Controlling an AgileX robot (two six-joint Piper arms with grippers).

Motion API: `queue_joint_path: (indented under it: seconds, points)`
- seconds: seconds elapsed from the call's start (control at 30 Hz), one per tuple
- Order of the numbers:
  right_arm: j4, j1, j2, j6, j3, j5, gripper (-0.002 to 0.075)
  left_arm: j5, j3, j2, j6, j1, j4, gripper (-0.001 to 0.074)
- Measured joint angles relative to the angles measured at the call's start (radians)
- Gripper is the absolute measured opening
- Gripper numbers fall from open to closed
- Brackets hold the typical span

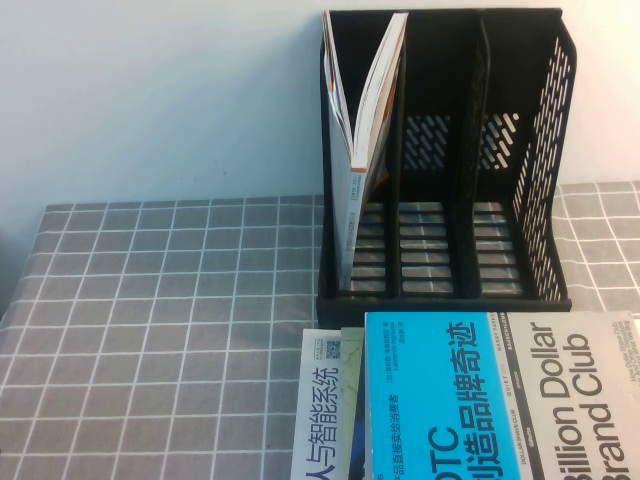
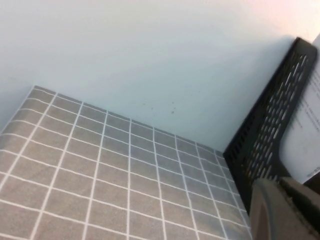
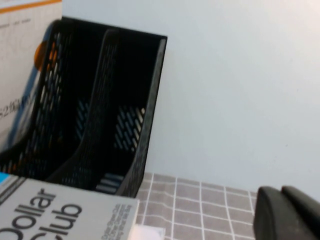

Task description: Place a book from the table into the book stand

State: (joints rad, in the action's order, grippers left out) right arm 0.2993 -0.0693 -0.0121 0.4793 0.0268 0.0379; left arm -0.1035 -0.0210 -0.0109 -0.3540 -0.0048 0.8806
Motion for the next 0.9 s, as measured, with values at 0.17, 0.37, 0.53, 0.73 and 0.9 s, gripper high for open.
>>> queue_joint_path:
  seconds: [0.17,0.37,0.53,0.73,0.9]
  points:
    - [0.015,0.000,0.000,0.000,0.000,0.050,0.0011,0.004,0.000,0.000,-0.004,0.000,0.052,-0.0004]
    - [0.067,0.000,0.000,-0.014,0.000,0.065,0.0011,0.015,0.000,0.000,0.029,0.000,0.175,-0.0004]
    - [0.227,0.000,0.000,-0.177,0.000,0.163,0.0011,0.126,0.000,0.000,0.114,0.000,0.528,-0.0004]
    - [0.288,0.000,0.000,-0.356,0.000,0.283,0.0011,0.173,0.000,0.000,0.123,0.000,0.651,-0.0004]
    - [0.244,0.000,0.000,-0.479,-0.060,0.281,0.0011,0.130,0.034,0.000,0.085,0.000,0.632,-0.0004]
